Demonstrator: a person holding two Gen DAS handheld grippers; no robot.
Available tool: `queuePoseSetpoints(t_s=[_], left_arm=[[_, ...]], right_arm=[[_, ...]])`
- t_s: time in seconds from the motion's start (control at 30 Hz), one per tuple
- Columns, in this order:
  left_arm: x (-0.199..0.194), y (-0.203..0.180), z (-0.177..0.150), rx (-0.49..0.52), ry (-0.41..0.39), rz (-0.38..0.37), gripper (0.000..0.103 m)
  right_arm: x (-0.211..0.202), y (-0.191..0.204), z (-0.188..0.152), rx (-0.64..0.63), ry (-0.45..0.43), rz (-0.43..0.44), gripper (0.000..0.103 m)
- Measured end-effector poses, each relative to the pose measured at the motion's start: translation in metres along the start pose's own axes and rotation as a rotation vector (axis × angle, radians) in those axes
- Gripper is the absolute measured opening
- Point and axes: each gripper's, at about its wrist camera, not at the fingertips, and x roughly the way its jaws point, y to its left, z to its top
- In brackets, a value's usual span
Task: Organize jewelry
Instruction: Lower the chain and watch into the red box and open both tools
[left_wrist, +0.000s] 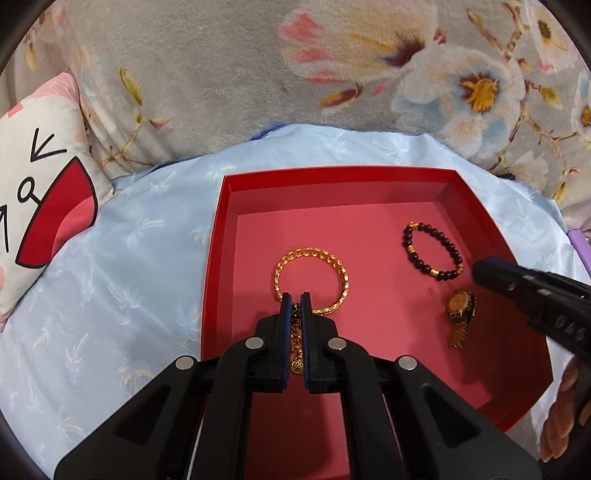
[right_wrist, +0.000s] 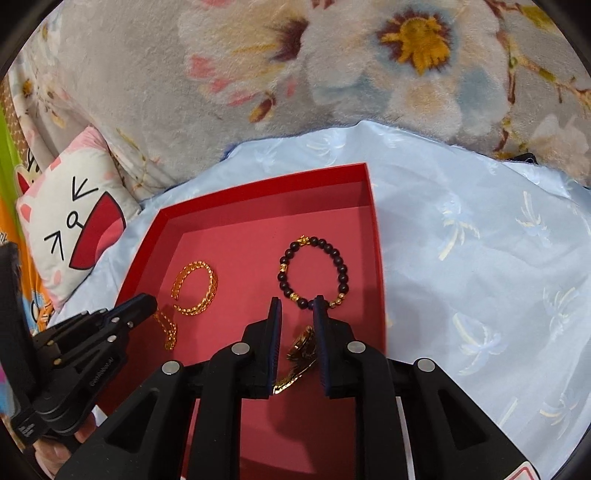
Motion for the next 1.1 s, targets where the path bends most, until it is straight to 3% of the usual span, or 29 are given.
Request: queuePoseSetpoints(t_s=[0.23, 0.47, 0.57, 1.1], left_arm=[[-0.007, 0.008, 0.003, -0.031, -0.018, 0.010, 0.007], [-0.045, 0.007, 0.001, -0.015, -0.076, 0.034, 0.011], [-0.065, 0.003, -0.009, -0.004, -0.094, 0.029, 0.023], [-0.113, -0.034, -0.081, 0.061, -0.092, 0.014, 0.024]], right_arm=[[-0.030, -0.008, -0.005, 0.015, -0.046, 0.016, 0.017], [-0.069, 0.004, -0.023, -0.038, -0.089, 0.002, 0.018], [-0.087, 0.011, -0.037, -0.069, -0.102, 0.000, 0.018], [-0.131, 0.028, -0.116, -0.107, -0.092, 0.012, 0.021]])
